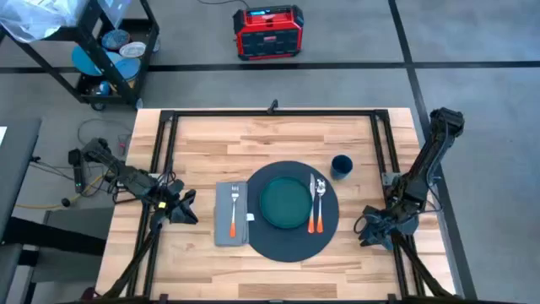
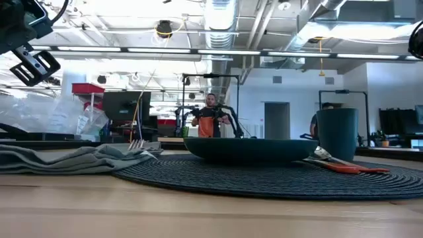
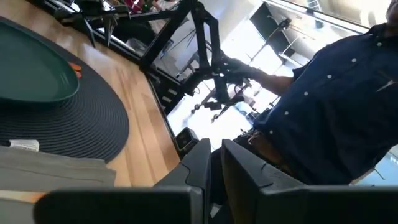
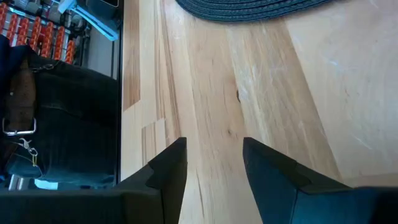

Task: Set table place
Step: Return to Home Position

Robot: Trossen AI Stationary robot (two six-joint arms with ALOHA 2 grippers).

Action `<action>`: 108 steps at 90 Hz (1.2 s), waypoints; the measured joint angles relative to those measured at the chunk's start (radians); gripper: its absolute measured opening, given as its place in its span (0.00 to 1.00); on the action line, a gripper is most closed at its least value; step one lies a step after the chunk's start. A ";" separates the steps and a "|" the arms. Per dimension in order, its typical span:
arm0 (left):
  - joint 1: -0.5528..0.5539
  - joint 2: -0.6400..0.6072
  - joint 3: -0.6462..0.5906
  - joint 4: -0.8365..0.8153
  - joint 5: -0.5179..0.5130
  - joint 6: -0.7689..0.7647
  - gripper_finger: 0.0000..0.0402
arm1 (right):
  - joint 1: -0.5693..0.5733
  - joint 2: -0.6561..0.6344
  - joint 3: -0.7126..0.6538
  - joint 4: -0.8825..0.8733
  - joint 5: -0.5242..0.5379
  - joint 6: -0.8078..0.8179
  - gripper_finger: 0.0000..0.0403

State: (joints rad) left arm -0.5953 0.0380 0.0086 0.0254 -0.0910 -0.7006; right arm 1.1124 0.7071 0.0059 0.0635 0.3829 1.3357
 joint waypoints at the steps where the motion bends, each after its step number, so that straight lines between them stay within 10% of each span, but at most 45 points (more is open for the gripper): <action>1: 0.000 0.000 0.000 0.000 0.000 0.000 0.06 | 0.000 -0.001 0.000 0.000 0.000 0.000 0.36; 47: 0.000 -0.024 -0.002 -0.002 0.000 0.000 0.06 | 0.001 -0.433 0.000 0.000 -0.001 0.000 0.36; 108: -0.002 -0.032 -0.002 -0.003 -0.001 0.000 0.06 | 0.000 -0.512 -0.001 0.002 0.000 0.000 0.36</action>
State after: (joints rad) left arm -0.5976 0.0059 0.0067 0.0227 -0.0917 -0.7006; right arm 1.1126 0.1951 0.0051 0.0658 0.3824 1.3357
